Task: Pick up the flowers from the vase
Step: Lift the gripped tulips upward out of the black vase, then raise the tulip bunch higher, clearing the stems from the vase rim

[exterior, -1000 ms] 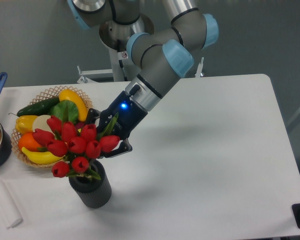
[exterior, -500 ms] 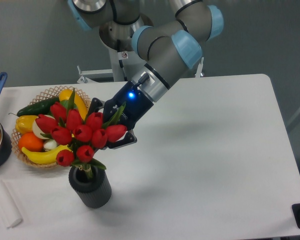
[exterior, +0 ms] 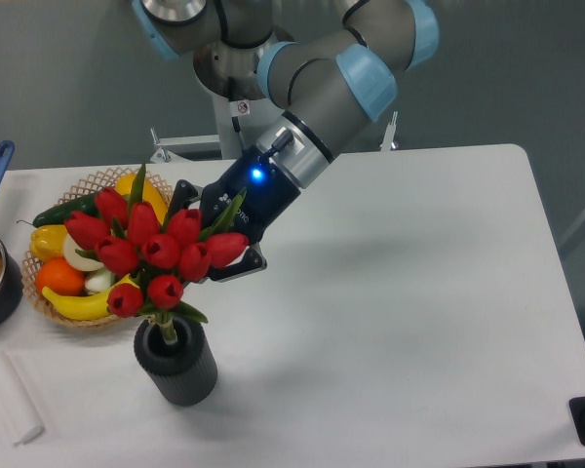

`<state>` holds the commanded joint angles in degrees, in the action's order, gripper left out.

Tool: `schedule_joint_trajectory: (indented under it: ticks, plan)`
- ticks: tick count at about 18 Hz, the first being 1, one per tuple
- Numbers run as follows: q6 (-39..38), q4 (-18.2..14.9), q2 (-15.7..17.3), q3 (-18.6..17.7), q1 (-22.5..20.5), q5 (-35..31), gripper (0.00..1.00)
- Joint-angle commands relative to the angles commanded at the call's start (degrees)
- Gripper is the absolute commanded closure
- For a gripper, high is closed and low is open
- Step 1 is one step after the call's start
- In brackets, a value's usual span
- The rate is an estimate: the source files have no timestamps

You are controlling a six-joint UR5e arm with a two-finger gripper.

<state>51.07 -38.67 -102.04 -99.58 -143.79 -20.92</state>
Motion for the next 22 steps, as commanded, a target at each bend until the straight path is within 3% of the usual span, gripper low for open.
schedule_joint_trajectory:
  ticks: [22]
  plan:
    - [-6.7,-0.1,0.5,4.7,-3.5,0.9,0.67]
